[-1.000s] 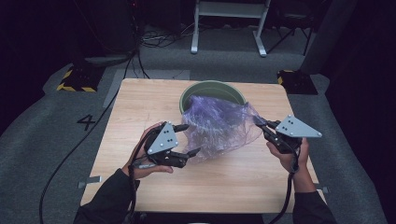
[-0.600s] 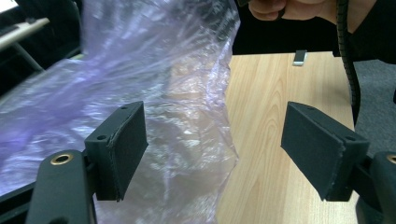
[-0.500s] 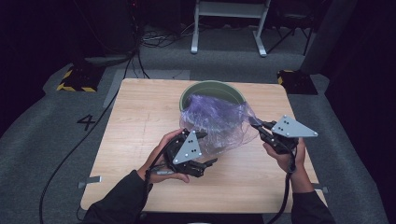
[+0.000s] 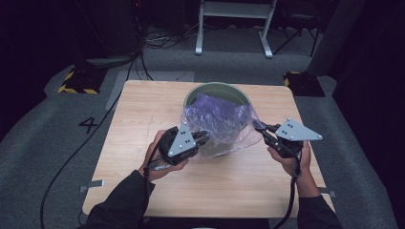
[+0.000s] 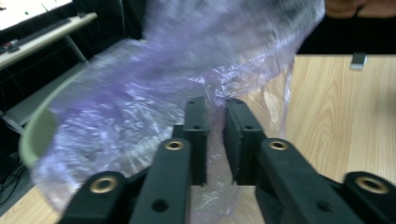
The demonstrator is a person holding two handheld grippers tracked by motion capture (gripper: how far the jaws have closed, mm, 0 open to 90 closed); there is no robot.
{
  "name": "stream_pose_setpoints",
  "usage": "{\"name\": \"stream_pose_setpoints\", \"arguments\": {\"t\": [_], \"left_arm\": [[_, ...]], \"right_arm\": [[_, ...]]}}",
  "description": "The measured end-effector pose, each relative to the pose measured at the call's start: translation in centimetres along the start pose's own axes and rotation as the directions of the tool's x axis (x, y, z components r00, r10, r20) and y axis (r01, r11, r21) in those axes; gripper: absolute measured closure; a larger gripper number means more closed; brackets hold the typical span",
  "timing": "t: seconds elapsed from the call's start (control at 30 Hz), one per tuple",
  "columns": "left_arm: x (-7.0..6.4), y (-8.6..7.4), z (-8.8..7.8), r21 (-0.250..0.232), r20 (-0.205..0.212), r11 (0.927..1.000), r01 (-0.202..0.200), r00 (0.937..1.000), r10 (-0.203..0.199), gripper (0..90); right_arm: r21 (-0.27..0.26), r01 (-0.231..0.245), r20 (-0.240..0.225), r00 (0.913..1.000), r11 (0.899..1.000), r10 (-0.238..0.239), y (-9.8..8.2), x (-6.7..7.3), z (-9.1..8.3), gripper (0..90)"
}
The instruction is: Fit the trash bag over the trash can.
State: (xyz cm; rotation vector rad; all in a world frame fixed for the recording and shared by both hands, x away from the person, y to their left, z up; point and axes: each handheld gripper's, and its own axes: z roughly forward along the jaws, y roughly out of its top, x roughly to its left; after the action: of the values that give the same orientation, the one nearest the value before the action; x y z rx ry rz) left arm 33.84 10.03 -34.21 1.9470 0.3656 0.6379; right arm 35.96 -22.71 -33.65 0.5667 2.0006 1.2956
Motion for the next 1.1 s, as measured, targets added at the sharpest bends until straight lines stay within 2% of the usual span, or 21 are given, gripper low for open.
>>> {"name": "stream_pose_setpoints", "arguments": {"t": [0.13,0.27,0.37,0.43,0.6,0.8,0.87,0.97,1.07,1.1], "left_arm": [[1.3,-0.1,-0.7,-0.011,-0.032,0.9999,0.011,0.9994,-0.012,88.3],[3.3,0.0,-1.4,-0.021,-0.056,0.9975,0.068,0.9961,-0.069,88.1],[4.9,-0.1,-1.4,-0.004,-0.088,0.9963,0.085,0.9924,-0.086,86.1],[5.8,-0.4,-1.3,-0.002,-0.084,0.9930,0.118,0.9895,-0.118,86.1],[7.4,-1.4,-1.1,0.016,-0.117,0.9853,0.170,0.9790,-0.167,86.5],[8.9,-2.6,-1.1,0.041,-0.154,0.9785,0.202,0.9689,-0.194,88.1],[9.1,-2.9,-1.1,0.039,-0.146,0.9761,0.214,0.9676,-0.206,88.1],[8.9,-2.7,-1.2,0.041,-0.142,0.9802,0.194,0.9721,-0.186,88.1],[8.6,-2.3,-1.3,0.033,-0.132,0.9832,0.179,0.9760,-0.174,88.0],[8.6,-2.2,-1.4,0.029,-0.130,0.9834,0.179,0.9761,-0.174,88.0]], "right_arm": [[0.016,-0.009,0.006,0.9999,1.000,0.009,-0.2,-0.4,0.2,88.7],[0.040,-0.023,0.014,0.9997,0.999,0.023,-0.3,-0.8,0.5,88.7],[0.087,-0.010,0.028,0.9996,0.996,0.008,-0.4,-1.2,1.2,88.8],[0.118,-0.017,0.042,0.9991,0.993,0.012,-0.6,-1.8,1.8,88.8],[0.141,-0.045,0.049,0.9980,0.989,0.038,-1.3,-2.3,2.4,89.2],[0.169,-0.060,0.055,0.9972,0.984,0.051,-2.1,-2.7,2.6,88.9],[0.160,-0.066,0.059,0.9966,0.985,0.057,-2.1,-2.8,2.5,83.7],[0.130,-0.060,0.069,0.9963,0.990,0.051,-1.7,-2.5,2.0,59.9],[0.101,-0.040,0.048,0.9983,0.994,0.035,-1.1,-2.1,1.3,40.8],[0.067,-0.032,0.030,0.9991,0.997,0.030,-0.8,-1.8,0.8,35.8]]}}
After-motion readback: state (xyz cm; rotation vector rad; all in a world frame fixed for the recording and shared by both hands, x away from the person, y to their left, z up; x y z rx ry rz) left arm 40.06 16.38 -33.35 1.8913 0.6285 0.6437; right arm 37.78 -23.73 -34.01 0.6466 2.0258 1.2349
